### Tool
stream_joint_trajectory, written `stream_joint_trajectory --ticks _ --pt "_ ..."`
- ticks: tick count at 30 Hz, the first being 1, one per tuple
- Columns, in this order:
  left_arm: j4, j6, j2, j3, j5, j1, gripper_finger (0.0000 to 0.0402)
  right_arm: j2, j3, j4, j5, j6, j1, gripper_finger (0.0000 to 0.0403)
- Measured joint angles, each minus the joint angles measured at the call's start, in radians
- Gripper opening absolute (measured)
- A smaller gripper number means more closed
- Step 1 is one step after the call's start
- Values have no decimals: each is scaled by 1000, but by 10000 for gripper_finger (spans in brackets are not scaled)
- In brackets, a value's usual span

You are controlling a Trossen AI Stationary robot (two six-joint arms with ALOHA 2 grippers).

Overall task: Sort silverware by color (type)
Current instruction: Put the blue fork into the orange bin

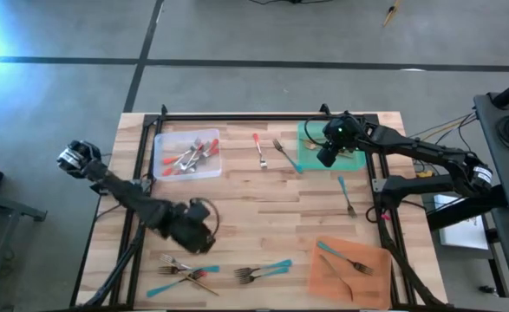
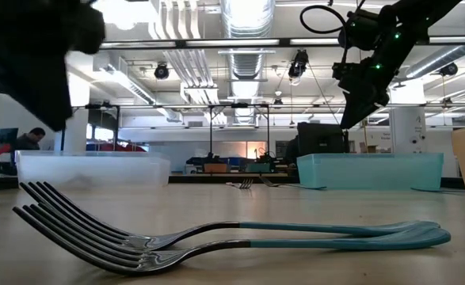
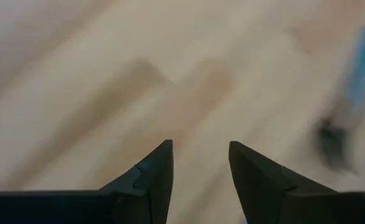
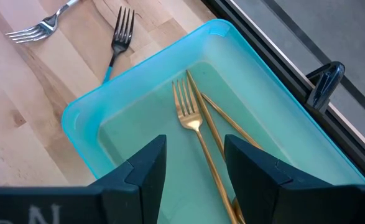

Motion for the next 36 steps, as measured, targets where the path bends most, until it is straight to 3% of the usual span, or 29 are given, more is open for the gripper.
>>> stream_joint_trajectory --ticks 2,7,15,18,24,28,32,36 --pt "96 0 8 0 -43 -54 139 0 0 0 0 0 0 153" --pt "342 177 70 10 -123 -139 139 0 0 0 0 0 0 153" --pt "375 322 276 150 -115 -175 139 0 0 0 0 0 0 153" --pt "248 272 351 258 -49 -198 139 0 0 0 0 0 0 153" --pt "-266 -19 518 583 80 -262 139 0 0 0 0 0 0 153" --pt "-509 -167 649 825 184 -311 139 0 0 0 0 0 0 153" --pt "-730 -147 793 1034 233 -357 139 0 0 0 0 0 0 153" --pt "-873 47 928 1202 241 -380 139 0 0 0 0 0 0 153"
